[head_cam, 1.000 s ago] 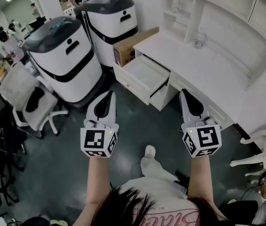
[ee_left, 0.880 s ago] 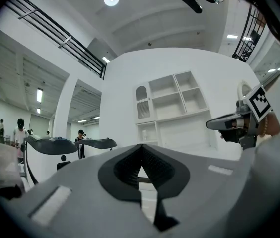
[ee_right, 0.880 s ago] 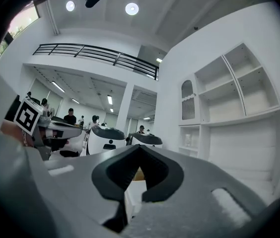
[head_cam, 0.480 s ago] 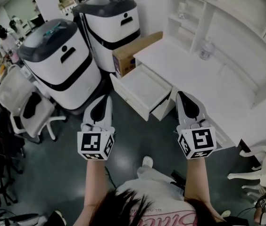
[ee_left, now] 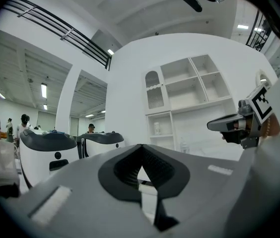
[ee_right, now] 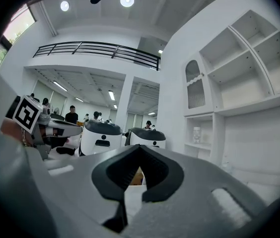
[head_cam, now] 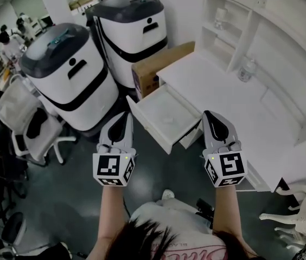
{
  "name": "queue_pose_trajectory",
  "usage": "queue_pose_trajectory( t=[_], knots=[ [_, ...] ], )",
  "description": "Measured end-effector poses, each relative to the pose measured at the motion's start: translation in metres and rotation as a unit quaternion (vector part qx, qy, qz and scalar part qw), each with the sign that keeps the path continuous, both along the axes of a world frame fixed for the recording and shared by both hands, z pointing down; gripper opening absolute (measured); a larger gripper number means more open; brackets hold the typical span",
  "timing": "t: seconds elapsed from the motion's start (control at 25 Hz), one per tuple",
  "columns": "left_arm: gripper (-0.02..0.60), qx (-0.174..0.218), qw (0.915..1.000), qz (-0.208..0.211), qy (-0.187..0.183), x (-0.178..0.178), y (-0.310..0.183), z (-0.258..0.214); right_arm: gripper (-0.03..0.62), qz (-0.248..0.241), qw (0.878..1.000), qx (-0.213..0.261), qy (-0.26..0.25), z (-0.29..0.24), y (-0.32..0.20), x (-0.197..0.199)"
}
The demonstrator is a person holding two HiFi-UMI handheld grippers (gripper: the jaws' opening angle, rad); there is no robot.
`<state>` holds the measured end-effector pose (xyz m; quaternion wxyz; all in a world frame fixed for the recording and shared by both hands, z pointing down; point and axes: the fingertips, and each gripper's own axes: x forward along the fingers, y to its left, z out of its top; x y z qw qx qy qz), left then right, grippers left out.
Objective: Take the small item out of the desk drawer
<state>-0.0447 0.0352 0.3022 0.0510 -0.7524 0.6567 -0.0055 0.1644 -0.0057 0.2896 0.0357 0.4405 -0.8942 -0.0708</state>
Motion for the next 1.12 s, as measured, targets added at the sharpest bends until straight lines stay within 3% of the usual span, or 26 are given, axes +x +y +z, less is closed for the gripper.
queue_pose_trajectory(
  t=[0.36,0.76,1.12],
  knots=[
    [0.014,-0.016,0.9997,-0.018,0.010,-0.008,-0.011,0.016,0.003,-0.014,1.000,-0.019,0.005,0.017,-0.019,-0.008],
    [0.014,-0.007,0.9995,-0.030,0.003,-0.036,-0.030,0.011,0.003,-0.014,1.000,-0.016,0.003,0.017,-0.037,-0.029],
    [0.014,-0.002,0.9998,-0.019,0.002,-0.074,-0.082,0.002,0.003,0.004,1.000,-0.013,-0.004,0.011,-0.081,-0.062]
  ],
)
